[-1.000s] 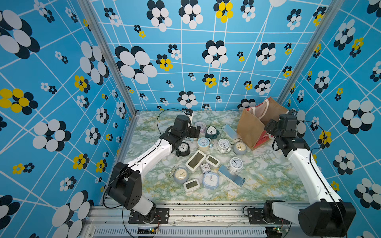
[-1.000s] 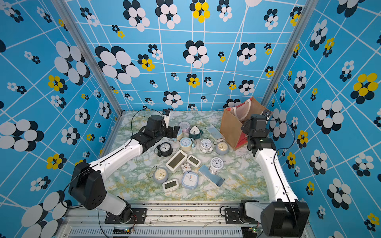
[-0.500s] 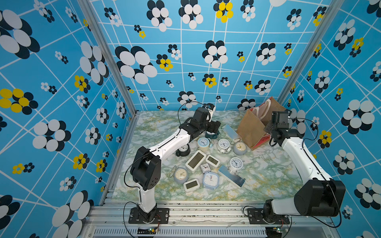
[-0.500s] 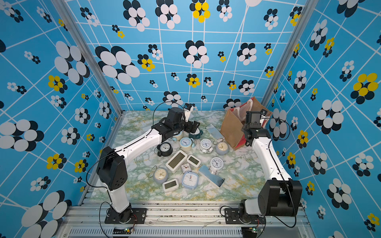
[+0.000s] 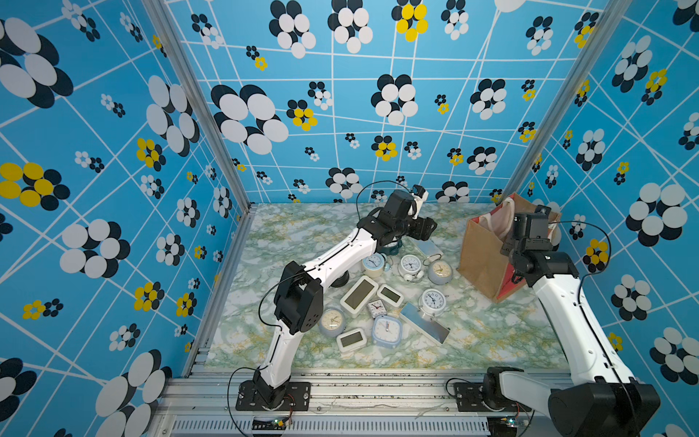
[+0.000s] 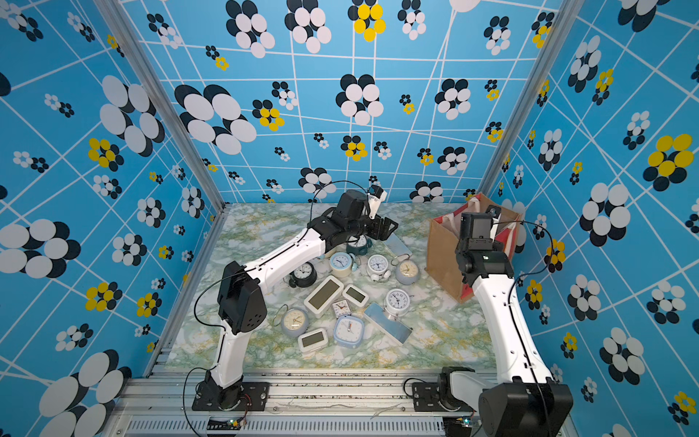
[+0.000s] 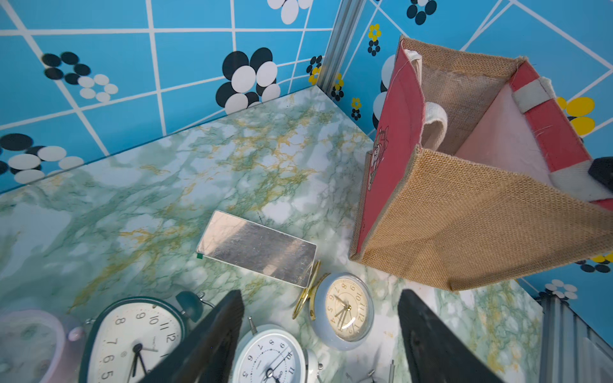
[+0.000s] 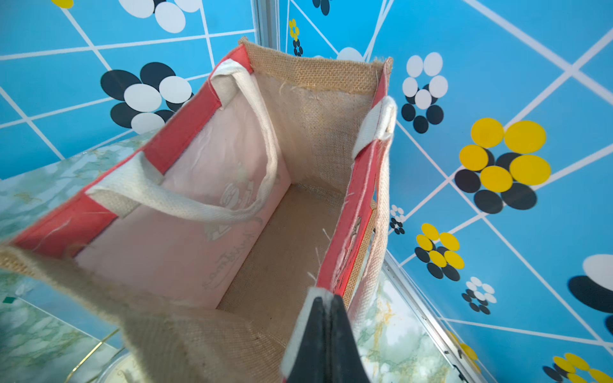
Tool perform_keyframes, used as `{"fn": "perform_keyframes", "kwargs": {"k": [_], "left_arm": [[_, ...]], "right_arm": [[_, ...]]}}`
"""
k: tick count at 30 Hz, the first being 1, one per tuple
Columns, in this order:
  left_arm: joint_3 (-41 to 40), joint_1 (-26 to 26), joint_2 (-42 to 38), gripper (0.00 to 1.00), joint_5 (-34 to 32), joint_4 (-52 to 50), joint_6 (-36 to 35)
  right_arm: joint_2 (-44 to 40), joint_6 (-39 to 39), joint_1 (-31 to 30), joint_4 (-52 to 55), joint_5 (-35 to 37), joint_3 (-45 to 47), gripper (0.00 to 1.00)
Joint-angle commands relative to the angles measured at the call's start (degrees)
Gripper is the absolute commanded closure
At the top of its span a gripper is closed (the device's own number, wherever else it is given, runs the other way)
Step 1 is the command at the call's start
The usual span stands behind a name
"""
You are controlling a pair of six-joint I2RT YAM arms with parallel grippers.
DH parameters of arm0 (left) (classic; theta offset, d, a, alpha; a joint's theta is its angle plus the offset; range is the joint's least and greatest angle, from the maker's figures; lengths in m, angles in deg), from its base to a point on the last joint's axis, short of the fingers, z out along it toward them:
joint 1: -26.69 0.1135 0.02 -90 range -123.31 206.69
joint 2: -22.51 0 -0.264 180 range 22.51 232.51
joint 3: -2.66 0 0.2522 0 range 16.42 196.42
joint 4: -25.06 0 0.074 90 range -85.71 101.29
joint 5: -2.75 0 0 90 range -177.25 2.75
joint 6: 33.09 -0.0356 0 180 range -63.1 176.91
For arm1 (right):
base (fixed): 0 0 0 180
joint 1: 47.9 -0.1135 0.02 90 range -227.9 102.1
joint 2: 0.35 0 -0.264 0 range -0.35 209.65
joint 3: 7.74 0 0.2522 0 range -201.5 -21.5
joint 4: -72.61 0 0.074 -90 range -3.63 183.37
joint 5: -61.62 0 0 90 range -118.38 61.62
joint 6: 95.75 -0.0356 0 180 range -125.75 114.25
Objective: Put the alarm clock into the canvas bag
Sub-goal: Move the canvas bag to the center of the board.
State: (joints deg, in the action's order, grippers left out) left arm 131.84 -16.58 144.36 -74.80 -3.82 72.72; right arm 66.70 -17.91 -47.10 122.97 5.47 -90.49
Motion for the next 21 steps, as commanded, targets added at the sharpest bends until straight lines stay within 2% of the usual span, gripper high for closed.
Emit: {"fn": "perform_keyframes", "kwargs": {"k": [1, 4, 8, 12, 16, 21], "left_arm": [[2.89, -1.44, 0.99, 0.24, 2.96, -2.19, 2.39], [4.31, -3.03, 1.39, 0.24, 3.57, -3.55, 2.07], [8.64, -4.59, 2.70, 0.23, 4.69, -8.54, 2.23], [12.43, -5.56, 3.48, 0.23, 6.98, -12.68, 3.23], [15.72, -6.76, 4.34, 0.22, 9.49, -15.97, 4.11], [18.25, -8.14, 6.80, 0.21, 12.24, -18.87, 6.17]], "right_arm": [[-3.95, 5.82, -0.10, 4.65, -3.85, 2.13, 1.00], [-10.52, 10.80, -0.10, 3.95, -12.75, 6.14, 1.00], [-19.33, 17.11, -0.16, 5.95, -20.94, 8.97, 1.00], [-24.69, 22.14, -0.15, 11.96, -25.24, 8.76, 1.00], [-28.89, 25.67, -0.13, 17.34, -26.59, 8.82, 1.00], [-34.08, 28.53, -0.13, 19.02, -27.18, 10.34, 1.00]]}}
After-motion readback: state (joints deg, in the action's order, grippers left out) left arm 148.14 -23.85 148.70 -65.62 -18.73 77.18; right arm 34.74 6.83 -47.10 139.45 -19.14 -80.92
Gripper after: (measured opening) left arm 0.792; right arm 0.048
